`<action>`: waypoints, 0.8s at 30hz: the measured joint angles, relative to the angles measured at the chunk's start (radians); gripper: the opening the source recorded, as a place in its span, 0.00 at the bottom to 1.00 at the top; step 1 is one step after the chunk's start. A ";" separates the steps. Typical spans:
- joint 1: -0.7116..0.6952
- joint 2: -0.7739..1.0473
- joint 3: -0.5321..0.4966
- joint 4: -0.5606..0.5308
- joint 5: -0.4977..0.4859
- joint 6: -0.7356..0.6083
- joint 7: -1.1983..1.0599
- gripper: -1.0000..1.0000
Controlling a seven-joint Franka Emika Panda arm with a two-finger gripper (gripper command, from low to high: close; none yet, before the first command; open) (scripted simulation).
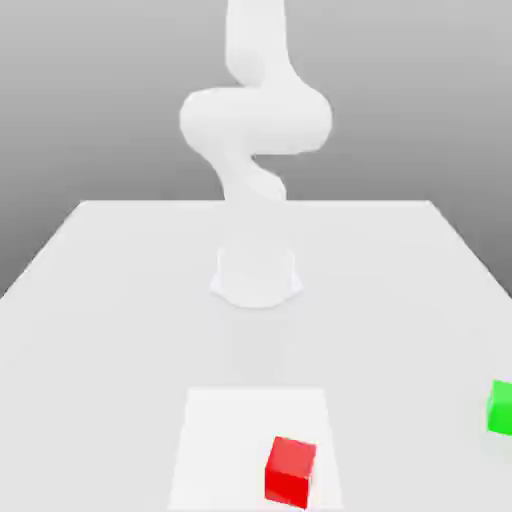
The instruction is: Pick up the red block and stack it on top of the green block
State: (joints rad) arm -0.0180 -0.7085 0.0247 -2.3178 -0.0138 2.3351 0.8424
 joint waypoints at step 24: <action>-0.055 0.871 0.121 -0.172 -0.062 0.341 0.355 0.50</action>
State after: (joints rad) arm -0.0735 0.1623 0.1456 -2.4902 -0.0761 2.6765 1.1971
